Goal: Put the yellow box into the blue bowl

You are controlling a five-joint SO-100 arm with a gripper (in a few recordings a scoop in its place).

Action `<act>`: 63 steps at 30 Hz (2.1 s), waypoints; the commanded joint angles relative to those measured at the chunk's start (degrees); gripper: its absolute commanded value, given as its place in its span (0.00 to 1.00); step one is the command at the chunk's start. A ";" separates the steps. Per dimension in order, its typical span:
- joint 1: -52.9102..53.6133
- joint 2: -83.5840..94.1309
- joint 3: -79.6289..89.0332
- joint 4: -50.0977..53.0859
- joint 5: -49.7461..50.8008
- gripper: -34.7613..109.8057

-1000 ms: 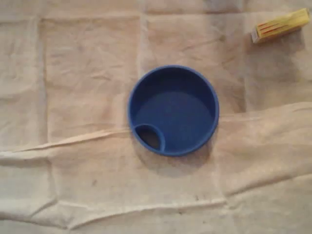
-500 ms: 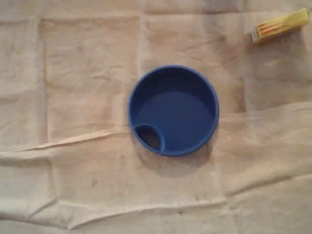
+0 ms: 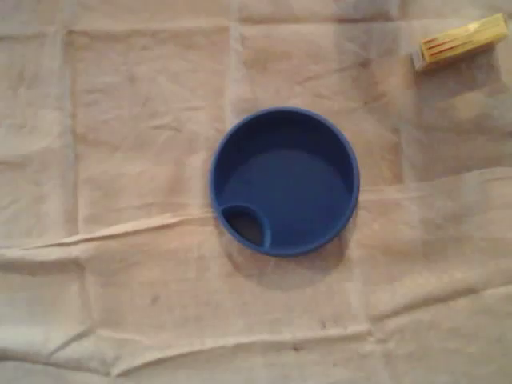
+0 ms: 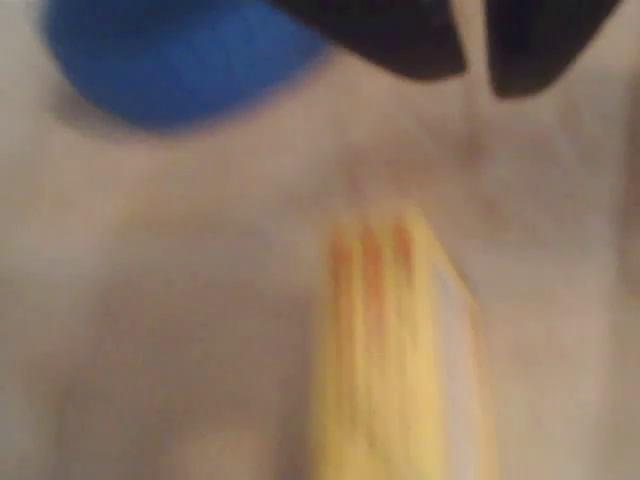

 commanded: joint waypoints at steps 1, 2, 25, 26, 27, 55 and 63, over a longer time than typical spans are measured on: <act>-2.99 -0.70 -1.58 -1.93 2.81 0.24; -3.34 -0.97 -1.49 -3.08 3.69 0.24; -4.22 -12.48 2.90 -13.71 8.44 0.37; -4.92 -12.92 2.81 -14.41 8.44 0.37; -5.71 -13.36 3.08 -14.77 8.44 0.37; -8.79 -21.53 2.29 -19.60 8.96 0.37; -8.70 -20.83 2.99 -17.93 8.96 0.37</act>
